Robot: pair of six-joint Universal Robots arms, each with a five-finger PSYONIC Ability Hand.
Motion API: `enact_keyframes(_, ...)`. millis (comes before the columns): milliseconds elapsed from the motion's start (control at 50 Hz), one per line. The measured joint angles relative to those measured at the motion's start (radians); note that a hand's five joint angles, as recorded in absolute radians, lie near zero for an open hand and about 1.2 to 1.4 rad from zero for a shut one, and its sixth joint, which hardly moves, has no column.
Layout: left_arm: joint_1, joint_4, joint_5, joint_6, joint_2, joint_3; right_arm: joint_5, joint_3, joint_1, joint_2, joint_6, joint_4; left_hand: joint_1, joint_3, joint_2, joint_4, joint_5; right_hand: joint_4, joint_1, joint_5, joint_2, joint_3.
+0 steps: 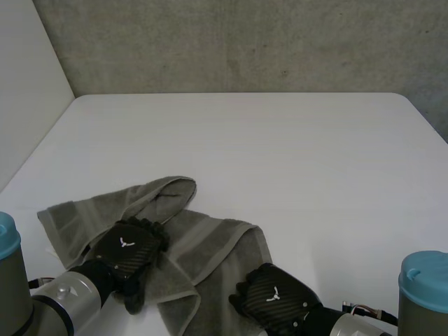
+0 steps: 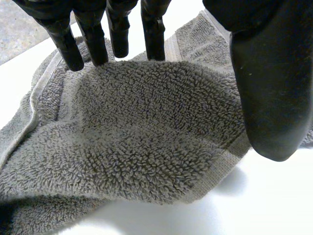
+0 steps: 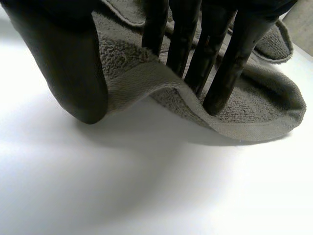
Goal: Fold the towel.
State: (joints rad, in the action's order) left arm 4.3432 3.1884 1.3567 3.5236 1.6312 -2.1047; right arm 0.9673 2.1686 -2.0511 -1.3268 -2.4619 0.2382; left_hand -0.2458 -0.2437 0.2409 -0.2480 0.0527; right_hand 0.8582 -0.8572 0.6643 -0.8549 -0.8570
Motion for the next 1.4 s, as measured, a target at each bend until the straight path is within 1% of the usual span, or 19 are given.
enact_keyframes(260,-0.001,0.003,-0.001,-0.001,-0.001,-0.007,0.001,-0.009,-0.007,0.0,0.0,0.0,0.0,0.0,0.0,0.0,0.0,0.013,-0.015,0.024,-0.019,-0.014)
enact_keyframes(320,-0.001,0.003,0.0,-0.002,-0.001,-0.007,0.001,-0.011,-0.01,0.0,-0.001,0.0,-0.001,0.0,0.001,0.0,0.001,0.151,-0.164,0.173,-0.17,-0.154)
enact_keyframes(380,-0.001,0.002,0.002,-0.002,-0.001,-0.01,0.001,-0.015,-0.01,-0.001,-0.003,0.0,-0.003,-0.003,0.003,-0.003,0.02,0.402,-0.399,0.435,-0.414,-0.381)
enact_keyframes(400,0.0,0.001,0.002,-0.002,-0.002,-0.012,0.002,-0.017,-0.009,-0.002,-0.005,0.0,-0.003,-0.003,0.009,-0.003,0.033,0.452,-0.446,0.482,-0.449,-0.433)
enact_keyframes(500,-0.001,0.002,0.003,-0.002,-0.005,-0.023,0.008,-0.033,0.005,-0.022,-0.056,0.002,-0.006,-0.003,0.021,-0.003,0.046,0.474,-0.458,0.493,-0.451,-0.448)
enact_keyframes(620,0.0,0.01,0.002,-0.002,-0.008,-0.039,0.012,-0.06,0.078,-0.062,-0.215,0.006,-0.006,-0.003,0.023,-0.003,0.046,0.474,-0.459,0.493,-0.451,-0.452)
enact_keyframes(680,0.001,0.017,0.002,-0.002,-0.006,-0.042,0.013,-0.063,0.112,-0.072,-0.257,0.007,-0.009,-0.007,0.027,-0.003,0.049,0.474,-0.46,0.493,-0.45,-0.452)
enact_keyframes(780,0.001,0.041,0.006,-0.002,0.002,-0.046,0.019,-0.064,0.144,-0.076,-0.274,0.007,-0.052,-0.059,0.062,-0.043,0.085,0.474,-0.462,0.493,-0.451,-0.452)
enact_keyframes(860,0.001,0.068,0.017,-0.002,0.006,-0.053,0.035,-0.067,0.164,-0.077,-0.272,0.007,-0.15,-0.145,0.154,-0.138,0.169,0.474,-0.463,0.493,-0.451,-0.452)
enact_keyframes(980,0.001,0.107,0.049,-0.002,0.007,-0.064,0.068,-0.07,0.198,-0.082,-0.268,0.007,-0.286,-0.284,0.289,-0.279,0.305,0.474,-0.463,0.493,-0.451,-0.452)
enact_keyframes(1040,0.001,0.112,0.057,-0.001,0.008,-0.066,0.085,-0.071,0.207,-0.083,-0.269,0.009,-0.292,-0.291,0.296,-0.286,0.314,0.474,-0.463,0.493,-0.451,-0.452)
enact_keyframes(1140,0.002,0.113,0.064,-0.001,0.007,-0.069,0.153,-0.074,0.224,-0.087,-0.274,0.03,-0.289,-0.289,0.294,-0.286,0.31,0.474,-0.463,0.493,-0.451,-0.452)
enact_keyframes(1180,0.002,0.112,0.063,-0.001,0.006,-0.07,0.175,-0.074,0.227,-0.088,-0.275,0.041,-0.251,-0.261,0.263,-0.256,0.276,0.474,-0.463,0.493,-0.451,-0.452)
enact_keyframes(1200,0.002,0.111,0.063,-0.001,0.005,-0.071,0.19,-0.074,0.229,-0.088,-0.276,0.047,-0.2,-0.215,0.218,-0.21,0.217,0.474,-0.463,0.493,-0.451,-0.452)
enact_keyframes(1220,0.001,0.11,0.062,-0.002,0.003,-0.072,0.205,-0.075,0.23,-0.089,-0.276,0.054,-0.097,-0.124,0.124,-0.115,0.117,0.474,-0.463,0.493,-0.451,-0.452)
enact_keyframes(1260,0.001,0.108,0.061,-0.002,0.0,-0.074,0.23,-0.076,0.234,-0.091,-0.277,0.065,-0.011,-0.023,0.021,-0.017,0.013,0.474,-0.463,0.493,-0.451,-0.452)
enact_keyframes(1300,0.001,0.107,0.059,-0.003,-0.004,-0.076,0.256,-0.076,0.239,-0.095,-0.277,0.078,0.003,0.006,-0.005,0.006,-0.002,0.474,-0.463,0.493,-0.451,-0.452)
enact_keyframes(1320,0.0,0.107,0.056,-0.004,-0.007,-0.078,0.284,-0.078,0.248,-0.099,-0.277,0.093,0.003,0.006,-0.006,0.006,-0.002,0.474,-0.463,0.493,-0.451,-0.452)
enact_keyframes(1400,0.002,0.107,0.052,-0.007,-0.016,-0.08,0.331,-0.081,0.269,-0.108,-0.276,0.125,0.003,0.006,-0.006,0.006,-0.002,0.474,-0.463,0.493,-0.451,-0.452)
